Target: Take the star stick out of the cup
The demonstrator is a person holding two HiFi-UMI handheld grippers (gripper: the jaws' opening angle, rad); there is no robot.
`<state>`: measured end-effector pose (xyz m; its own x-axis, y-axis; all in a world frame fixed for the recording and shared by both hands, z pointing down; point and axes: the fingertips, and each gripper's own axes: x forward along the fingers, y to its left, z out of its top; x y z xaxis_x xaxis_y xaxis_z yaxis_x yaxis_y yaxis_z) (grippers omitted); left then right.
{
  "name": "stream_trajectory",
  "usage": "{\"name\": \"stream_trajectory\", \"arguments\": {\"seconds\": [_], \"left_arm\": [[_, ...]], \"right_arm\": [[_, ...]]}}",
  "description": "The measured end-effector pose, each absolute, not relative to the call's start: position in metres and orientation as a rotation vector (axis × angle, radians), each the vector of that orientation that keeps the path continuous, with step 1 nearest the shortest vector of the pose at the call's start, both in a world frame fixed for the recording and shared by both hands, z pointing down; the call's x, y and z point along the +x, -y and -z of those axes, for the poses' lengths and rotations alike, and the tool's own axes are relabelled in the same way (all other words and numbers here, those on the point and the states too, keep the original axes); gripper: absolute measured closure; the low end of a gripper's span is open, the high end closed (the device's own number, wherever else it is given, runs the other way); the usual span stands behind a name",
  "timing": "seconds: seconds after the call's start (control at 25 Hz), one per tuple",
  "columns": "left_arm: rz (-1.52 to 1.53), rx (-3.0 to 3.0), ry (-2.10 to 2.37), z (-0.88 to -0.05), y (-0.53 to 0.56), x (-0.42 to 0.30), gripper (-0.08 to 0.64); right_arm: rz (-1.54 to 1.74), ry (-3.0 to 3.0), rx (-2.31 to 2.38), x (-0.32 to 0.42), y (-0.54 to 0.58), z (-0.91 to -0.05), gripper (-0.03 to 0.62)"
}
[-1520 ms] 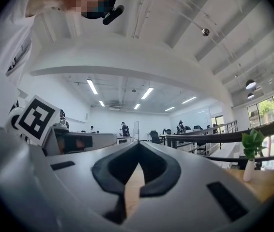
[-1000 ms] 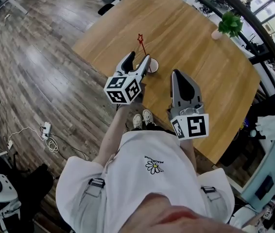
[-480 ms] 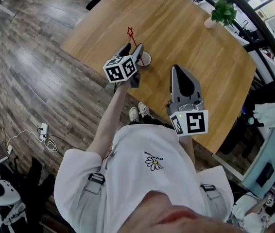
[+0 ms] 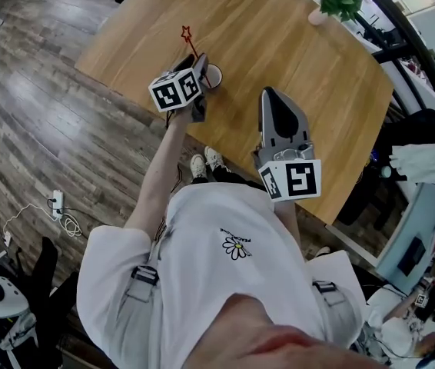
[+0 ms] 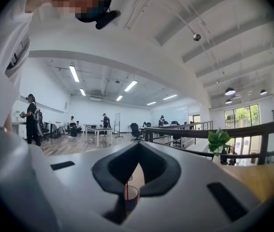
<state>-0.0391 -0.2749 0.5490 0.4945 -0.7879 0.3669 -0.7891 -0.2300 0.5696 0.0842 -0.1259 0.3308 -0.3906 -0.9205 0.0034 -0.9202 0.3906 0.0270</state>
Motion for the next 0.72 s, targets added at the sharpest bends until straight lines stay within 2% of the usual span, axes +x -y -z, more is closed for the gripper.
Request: {"name": "stream_trajectory", "arguments": {"seconds": [0.36, 0.72], "left_arm": [[-0.006, 1.967, 1.385, -0.551, 0.275, -0.046, 0.532], [0.030, 1.975, 1.395, -0.541, 0.276, -0.047, 0.540]], "right_arm": [[0.052, 2.589, 1.724, 0.090, 0.121, -0.329, 0.586], [0.054, 2.598, 1.707, 0.090, 0.122, -0.330, 0.586]]}}
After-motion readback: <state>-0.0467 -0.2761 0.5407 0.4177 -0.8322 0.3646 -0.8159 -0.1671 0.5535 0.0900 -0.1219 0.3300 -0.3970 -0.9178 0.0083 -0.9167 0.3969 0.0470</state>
